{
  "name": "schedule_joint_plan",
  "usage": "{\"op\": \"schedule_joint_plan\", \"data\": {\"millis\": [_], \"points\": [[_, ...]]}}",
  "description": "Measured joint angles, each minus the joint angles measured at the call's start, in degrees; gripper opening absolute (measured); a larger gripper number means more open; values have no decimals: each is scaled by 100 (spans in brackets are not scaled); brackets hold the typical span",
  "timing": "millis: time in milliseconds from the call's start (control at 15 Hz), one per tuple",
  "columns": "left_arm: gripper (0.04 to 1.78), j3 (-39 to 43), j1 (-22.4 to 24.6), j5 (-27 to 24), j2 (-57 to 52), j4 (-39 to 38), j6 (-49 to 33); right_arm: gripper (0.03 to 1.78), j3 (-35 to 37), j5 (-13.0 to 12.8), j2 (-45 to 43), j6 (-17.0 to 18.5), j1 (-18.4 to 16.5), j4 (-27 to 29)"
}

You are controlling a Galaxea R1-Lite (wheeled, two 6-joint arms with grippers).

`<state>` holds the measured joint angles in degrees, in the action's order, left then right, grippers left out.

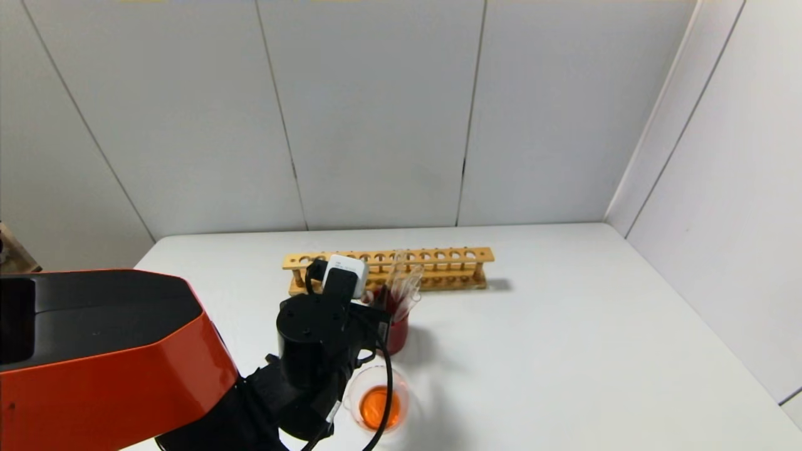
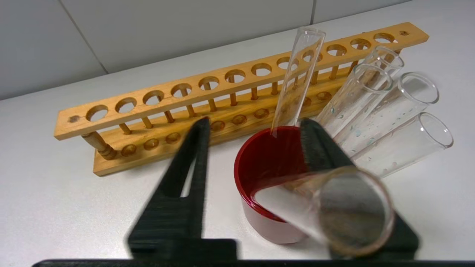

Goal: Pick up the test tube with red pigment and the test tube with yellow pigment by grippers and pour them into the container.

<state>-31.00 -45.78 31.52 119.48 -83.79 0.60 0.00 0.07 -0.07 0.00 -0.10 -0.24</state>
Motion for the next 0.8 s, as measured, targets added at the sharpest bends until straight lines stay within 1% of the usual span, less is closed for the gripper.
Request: {"op": "schedule_joint_plan", "data": {"millis": [133, 200, 333, 467, 600, 800], "points": [[130, 27, -13, 11, -85, -9, 55, 175, 0, -2, 0, 0, 0, 0], [143, 46, -15, 15, -134, -37, 96, 175, 0, 0, 0, 0, 0, 0], [163, 101, -22, 30, -252, -202, 339, 175, 0, 0, 0, 0, 0, 0], [174, 154, -41, 67, -407, -328, 728, 175, 0, 0, 0, 0, 0, 0], [175, 232, -83, 204, -683, -334, 1025, 175, 0, 2, 0, 0, 0, 2], [175, 535, -111, 535, -1452, -336, 1563, 175, 0, 0, 0, 0, 0, 0]]}}
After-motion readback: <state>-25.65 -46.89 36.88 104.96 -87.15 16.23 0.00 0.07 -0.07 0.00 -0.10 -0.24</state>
